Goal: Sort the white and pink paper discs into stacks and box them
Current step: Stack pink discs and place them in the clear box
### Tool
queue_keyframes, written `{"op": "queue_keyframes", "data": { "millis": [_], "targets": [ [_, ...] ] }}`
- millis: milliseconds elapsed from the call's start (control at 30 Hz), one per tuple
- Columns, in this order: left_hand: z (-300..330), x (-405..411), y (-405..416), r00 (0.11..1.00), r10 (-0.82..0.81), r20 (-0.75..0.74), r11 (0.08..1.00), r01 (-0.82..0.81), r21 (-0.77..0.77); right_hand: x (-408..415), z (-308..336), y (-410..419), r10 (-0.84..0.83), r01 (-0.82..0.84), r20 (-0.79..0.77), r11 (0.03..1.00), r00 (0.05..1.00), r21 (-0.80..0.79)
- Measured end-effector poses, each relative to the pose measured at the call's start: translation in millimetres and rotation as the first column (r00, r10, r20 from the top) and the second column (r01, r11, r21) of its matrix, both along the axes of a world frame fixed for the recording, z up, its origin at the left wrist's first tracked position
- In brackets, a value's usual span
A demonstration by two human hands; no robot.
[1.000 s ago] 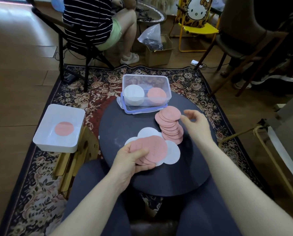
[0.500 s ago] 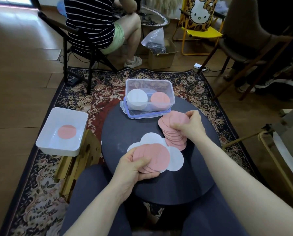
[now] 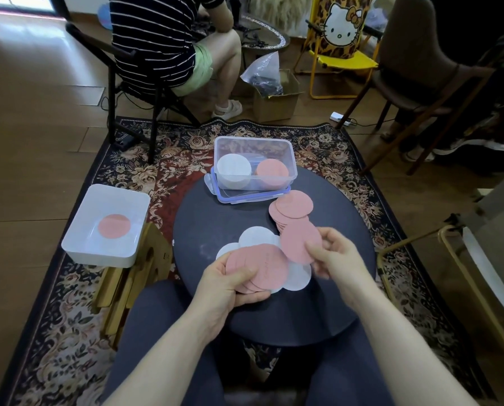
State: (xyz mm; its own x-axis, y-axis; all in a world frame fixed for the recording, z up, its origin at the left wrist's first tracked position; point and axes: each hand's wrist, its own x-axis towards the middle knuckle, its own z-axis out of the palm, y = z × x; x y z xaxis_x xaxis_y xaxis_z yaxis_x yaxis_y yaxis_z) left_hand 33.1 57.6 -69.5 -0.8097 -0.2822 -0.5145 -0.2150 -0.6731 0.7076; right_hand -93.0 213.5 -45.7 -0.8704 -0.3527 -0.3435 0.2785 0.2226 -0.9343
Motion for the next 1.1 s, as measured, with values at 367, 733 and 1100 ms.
{"op": "queue_keyframes", "data": {
  "millis": [367, 733, 1100],
  "targets": [
    [2.8, 4.0, 9.5, 0.994, -0.063, -0.086, 0.971, 0.041, -0.234, 48.5, -12.4, -6.2, 0.280, -0.263, -0.151, 0.957, 0.948, 0.122],
    [-6.6, 3.1, -2.4, 0.990, -0.129, -0.059, -0.025, -0.063, -0.998, 50.8, -7.8, -9.4, 0.248, -0.206, -0.476, 0.968, 0.844, 0.141],
    [-15.8, -2.5, -10.9, 0.955, -0.293, 0.040, -0.018, 0.036, -0.999, 44.4, -15.0, -11.8, 0.314, -0.193, -0.586, 0.946, 0.747, 0.261]
  ]
}}
